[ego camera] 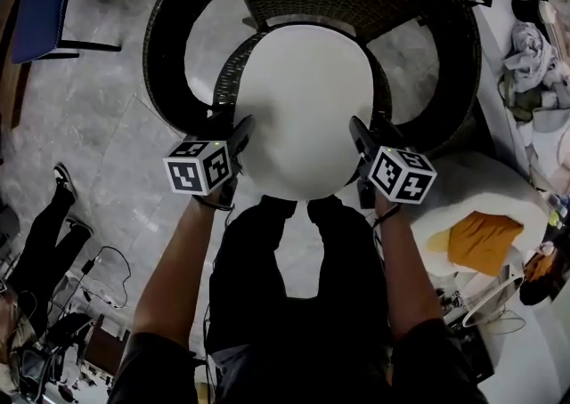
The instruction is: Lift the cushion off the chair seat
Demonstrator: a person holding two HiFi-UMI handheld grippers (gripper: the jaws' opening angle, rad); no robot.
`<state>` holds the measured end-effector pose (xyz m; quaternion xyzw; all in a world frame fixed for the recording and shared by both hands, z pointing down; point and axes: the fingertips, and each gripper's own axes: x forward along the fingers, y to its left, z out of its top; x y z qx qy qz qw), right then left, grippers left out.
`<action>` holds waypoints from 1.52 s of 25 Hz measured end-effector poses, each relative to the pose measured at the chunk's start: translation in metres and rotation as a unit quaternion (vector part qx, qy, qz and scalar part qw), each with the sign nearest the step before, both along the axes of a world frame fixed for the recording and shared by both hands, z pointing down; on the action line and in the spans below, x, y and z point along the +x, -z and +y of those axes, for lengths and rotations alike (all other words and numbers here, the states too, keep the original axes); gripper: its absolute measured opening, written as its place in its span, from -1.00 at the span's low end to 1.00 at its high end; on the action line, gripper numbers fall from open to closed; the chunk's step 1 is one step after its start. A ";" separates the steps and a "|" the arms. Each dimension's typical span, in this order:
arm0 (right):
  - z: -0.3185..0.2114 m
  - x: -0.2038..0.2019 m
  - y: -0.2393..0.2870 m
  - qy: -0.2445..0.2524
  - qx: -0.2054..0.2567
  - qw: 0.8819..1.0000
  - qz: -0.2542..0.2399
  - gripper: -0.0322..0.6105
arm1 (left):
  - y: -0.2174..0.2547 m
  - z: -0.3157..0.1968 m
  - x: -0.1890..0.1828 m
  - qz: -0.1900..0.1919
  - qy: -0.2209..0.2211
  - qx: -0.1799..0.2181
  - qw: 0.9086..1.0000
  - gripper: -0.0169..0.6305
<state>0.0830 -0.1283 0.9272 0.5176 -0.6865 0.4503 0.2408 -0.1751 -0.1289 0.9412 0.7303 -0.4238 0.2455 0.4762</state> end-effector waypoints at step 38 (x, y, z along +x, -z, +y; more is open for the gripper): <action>0.025 0.007 -0.039 -0.013 -0.038 0.999 0.015 -0.79 | -0.035 0.015 0.007 -0.019 0.052 -0.055 0.997 -0.70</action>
